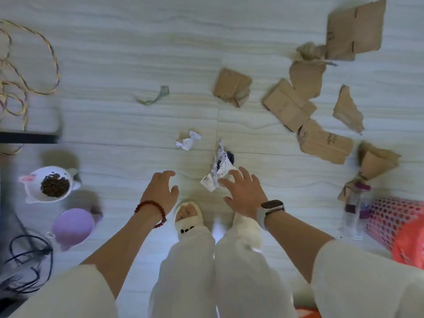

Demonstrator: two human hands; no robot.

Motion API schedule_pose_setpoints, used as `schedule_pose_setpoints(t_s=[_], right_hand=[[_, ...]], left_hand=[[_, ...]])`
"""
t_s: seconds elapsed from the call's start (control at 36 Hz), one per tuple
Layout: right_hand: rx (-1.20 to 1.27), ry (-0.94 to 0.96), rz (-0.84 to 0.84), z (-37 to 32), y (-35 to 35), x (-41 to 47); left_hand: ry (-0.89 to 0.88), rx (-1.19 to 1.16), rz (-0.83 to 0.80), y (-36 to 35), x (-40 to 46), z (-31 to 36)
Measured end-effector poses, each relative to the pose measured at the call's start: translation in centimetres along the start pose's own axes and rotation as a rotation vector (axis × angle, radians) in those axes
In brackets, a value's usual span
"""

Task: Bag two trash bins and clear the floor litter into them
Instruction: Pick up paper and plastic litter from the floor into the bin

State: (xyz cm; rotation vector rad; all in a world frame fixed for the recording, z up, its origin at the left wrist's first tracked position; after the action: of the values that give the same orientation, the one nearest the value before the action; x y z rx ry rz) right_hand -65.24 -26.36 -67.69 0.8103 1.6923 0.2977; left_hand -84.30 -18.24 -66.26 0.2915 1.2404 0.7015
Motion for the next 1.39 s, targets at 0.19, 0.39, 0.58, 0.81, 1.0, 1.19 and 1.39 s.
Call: schedule_pose_setpoints(t_s=[0.19, 0.39, 0.58, 0.81, 1.0, 1.19, 1.39], right_hand=[[-0.290, 0.142, 0.162, 3.7, -9.8, 15.4], [-0.367, 0.281, 0.340, 6.1, -17.7, 20.4], [-0.315, 0.587, 0.806, 8.8, -12.9, 22.3], [-0.248, 0.525, 0.765, 7.6, -6.6, 26.4], [0.331, 0.166, 0.649, 8.0, -2.4, 28.1], [0.569, 0.209, 0.723, 6.1, 2.4, 29.2], [0.497, 0.240, 0.589, 2.8, 4.8, 30.6]], left_hand=[[-0.120, 0.138, 0.074, -8.6, 13.9, -4.3], [-0.341, 0.478, 0.273, -13.1, 23.4, -4.1], [-0.507, 0.366, 0.548, -13.0, 26.7, -2.7], [-0.568, 0.133, 0.596, -9.6, 28.3, -1.0], [-0.348, -0.224, 0.599, -6.9, 28.6, -1.9], [-0.257, -0.118, 0.795, -0.3, 30.9, -2.4], [-0.077, 0.085, 0.566, 4.2, 35.7, -3.0]])
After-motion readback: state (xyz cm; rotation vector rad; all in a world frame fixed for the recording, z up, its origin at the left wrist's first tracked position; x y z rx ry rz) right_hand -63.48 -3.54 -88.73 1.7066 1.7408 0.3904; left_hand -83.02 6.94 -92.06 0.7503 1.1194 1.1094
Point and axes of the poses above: each hand's wrist, its own x-axis towards the middle knuckle, its own y-axis out of the back of the hand, z = x × y, the point moved 5 cm from there along x, towards the middle knuckle
